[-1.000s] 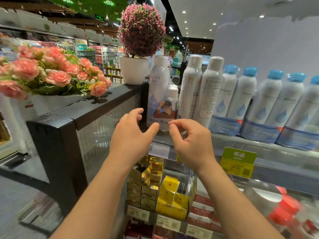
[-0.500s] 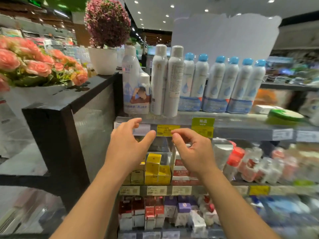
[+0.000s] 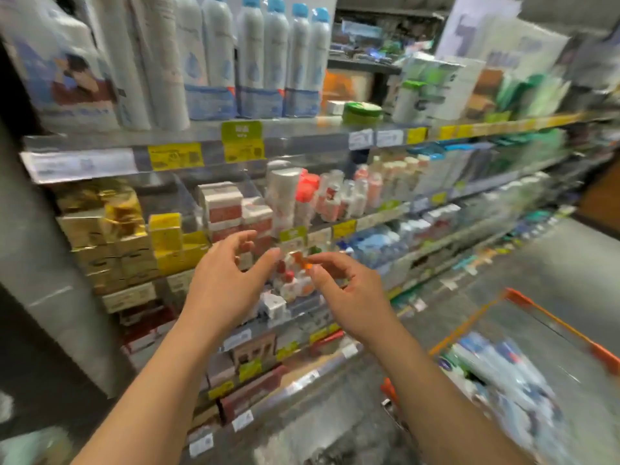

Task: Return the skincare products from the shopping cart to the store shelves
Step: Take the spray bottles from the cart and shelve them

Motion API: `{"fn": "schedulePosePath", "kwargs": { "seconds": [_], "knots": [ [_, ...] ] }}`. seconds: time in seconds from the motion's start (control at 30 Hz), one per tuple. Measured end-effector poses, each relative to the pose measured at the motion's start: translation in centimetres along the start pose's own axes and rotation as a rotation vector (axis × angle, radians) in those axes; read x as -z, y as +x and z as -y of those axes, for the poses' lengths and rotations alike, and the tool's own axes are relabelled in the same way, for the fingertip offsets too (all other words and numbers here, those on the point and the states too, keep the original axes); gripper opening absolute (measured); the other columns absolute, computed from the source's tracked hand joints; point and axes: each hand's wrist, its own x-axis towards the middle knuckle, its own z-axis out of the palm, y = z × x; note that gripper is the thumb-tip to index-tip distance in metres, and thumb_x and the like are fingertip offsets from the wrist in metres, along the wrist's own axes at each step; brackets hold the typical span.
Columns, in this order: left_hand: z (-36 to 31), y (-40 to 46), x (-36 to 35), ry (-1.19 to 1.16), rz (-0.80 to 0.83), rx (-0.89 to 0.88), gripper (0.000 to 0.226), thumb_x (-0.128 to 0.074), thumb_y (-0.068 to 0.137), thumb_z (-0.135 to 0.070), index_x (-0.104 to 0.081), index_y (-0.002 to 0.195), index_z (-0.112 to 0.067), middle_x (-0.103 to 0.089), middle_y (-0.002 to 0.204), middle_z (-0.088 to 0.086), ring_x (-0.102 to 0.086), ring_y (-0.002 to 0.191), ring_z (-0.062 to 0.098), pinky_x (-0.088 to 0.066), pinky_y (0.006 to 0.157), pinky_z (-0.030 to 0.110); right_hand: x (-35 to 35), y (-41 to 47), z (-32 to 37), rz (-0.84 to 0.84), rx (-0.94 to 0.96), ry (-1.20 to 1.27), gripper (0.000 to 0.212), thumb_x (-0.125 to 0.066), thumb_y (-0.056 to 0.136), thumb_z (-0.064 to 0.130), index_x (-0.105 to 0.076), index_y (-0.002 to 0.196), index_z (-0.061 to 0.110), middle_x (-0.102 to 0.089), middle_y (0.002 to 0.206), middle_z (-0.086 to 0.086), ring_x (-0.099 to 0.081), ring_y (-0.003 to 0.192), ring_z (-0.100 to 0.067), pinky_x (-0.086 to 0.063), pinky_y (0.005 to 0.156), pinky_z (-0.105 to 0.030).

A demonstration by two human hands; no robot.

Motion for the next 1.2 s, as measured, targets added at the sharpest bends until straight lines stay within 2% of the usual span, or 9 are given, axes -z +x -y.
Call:
{"fn": "schedulePosePath", "kwargs": {
  "seconds": [0.07,0.2,0.4,0.6,0.67,0.77,0.93,1.03,1.2],
  "knots": [
    [-1.0,-0.8,-2.5,-0.016,0.085,-0.016,0.063,-0.059,0.084,-0.070,-0.057,0.137,-0.036,-0.062,0.127,-0.014,-0.060,0.110,0.010,-0.051,0.092,0.038,2.2,-2.4,-0.9,-0.030,-0.051,-0.001,0.011,-0.061,0.102,0.044,-0.066,0.110,0.048,-0.069,0.102,0.032,-0.063,0.100,0.010,-0.054,0.083,-0.018],
    [-3.2,-2.1,-7.6,-0.080,0.249,-0.023,0.052,-0.066,0.089,-0.059,-0.060,0.135,-0.034,-0.063,0.128,-0.011,-0.059,0.107,0.008,-0.045,0.084,0.031,6.2,-6.3,-3.4,-0.160,-0.168,-0.010,0.018,-0.061,0.102,0.043,-0.069,0.118,0.042,-0.070,0.108,0.022,-0.062,0.102,0.008,-0.050,0.083,-0.015],
    [-6.6,-3.9,-16.6,-0.054,0.457,-0.082,0.050,-0.066,0.091,-0.056,-0.060,0.134,-0.032,-0.062,0.132,-0.008,-0.059,0.117,0.015,-0.051,0.098,0.042,12.1,-12.0,-8.4,-0.361,-0.333,-0.029,0.013,-0.066,0.100,0.035,-0.071,0.108,0.044,-0.071,0.101,0.025,-0.064,0.098,0.008,-0.049,0.077,-0.008],
    [-10.3,-6.3,-25.9,-0.022,0.616,-0.138,0.049,-0.069,0.091,-0.050,-0.064,0.133,-0.025,-0.066,0.128,-0.009,-0.060,0.113,0.010,-0.048,0.101,0.035,18.1,-16.4,-13.6,-0.496,-0.485,-0.021,0.020,-0.066,0.099,0.029,-0.068,0.101,0.049,-0.072,0.097,0.028,-0.064,0.094,0.011,-0.045,0.077,-0.004],
    [-11.2,-6.9,-28.7,0.005,0.672,-0.157,0.050,-0.068,0.092,-0.052,-0.065,0.135,-0.026,-0.066,0.130,-0.007,-0.061,0.117,0.013,-0.047,0.104,0.038,19.9,-17.5,-15.4,-0.546,-0.535,0.024,0.021,-0.066,0.100,0.027,-0.069,0.100,0.047,-0.073,0.095,0.028,-0.065,0.094,0.011,-0.047,0.081,-0.010],
    [-12.3,-7.8,-32.6,0.038,0.746,-0.160,0.052,-0.066,0.092,-0.057,-0.063,0.137,-0.030,-0.065,0.130,-0.011,-0.060,0.120,0.013,-0.047,0.106,0.040,22.3,-18.6,-18.4,-0.652,-0.590,0.080,0.016,-0.067,0.099,0.028,-0.074,0.103,0.041,-0.076,0.099,0.020,-0.069,0.094,0.004,-0.057,0.088,-0.032],
    [-14.1,-8.6,-37.1,0.083,0.837,-0.144,0.053,-0.062,0.094,-0.056,-0.060,0.140,-0.030,-0.061,0.133,-0.014,-0.058,0.123,0.014,-0.047,0.106,0.044,25.5,-19.6,-21.7,-0.722,-0.682,0.109,0.027,-0.064,0.085,0.056,-0.074,0.108,0.045,-0.077,0.101,0.016,-0.072,0.095,-0.006,-0.059,0.090,-0.047],
    [-14.7,-9.0,-38.8,0.071,0.883,-0.087,0.054,-0.062,0.093,-0.057,-0.058,0.141,-0.033,-0.061,0.132,-0.015,-0.058,0.120,0.012,-0.050,0.105,0.048,26.7,-20.2,-23.2,-0.737,-0.719,0.099,0.016,-0.065,0.097,0.041,-0.075,0.109,0.042,-0.076,0.102,0.021,-0.070,0.097,-0.001,-0.057,0.089,-0.037],
    [-14.4,-8.7,-40.6,0.041,0.936,0.015,0.048,-0.064,0.094,-0.053,-0.061,0.138,-0.033,-0.062,0.117,-0.016,-0.060,0.106,0.005,-0.052,0.100,0.041,27.0,-20.6,-24.5,-0.789,-0.795,0.218,0.016,-0.063,0.102,0.028,-0.075,0.110,0.035,-0.076,0.102,0.012,-0.073,0.094,-0.006,-0.055,0.066,-0.019]
  ]
}}
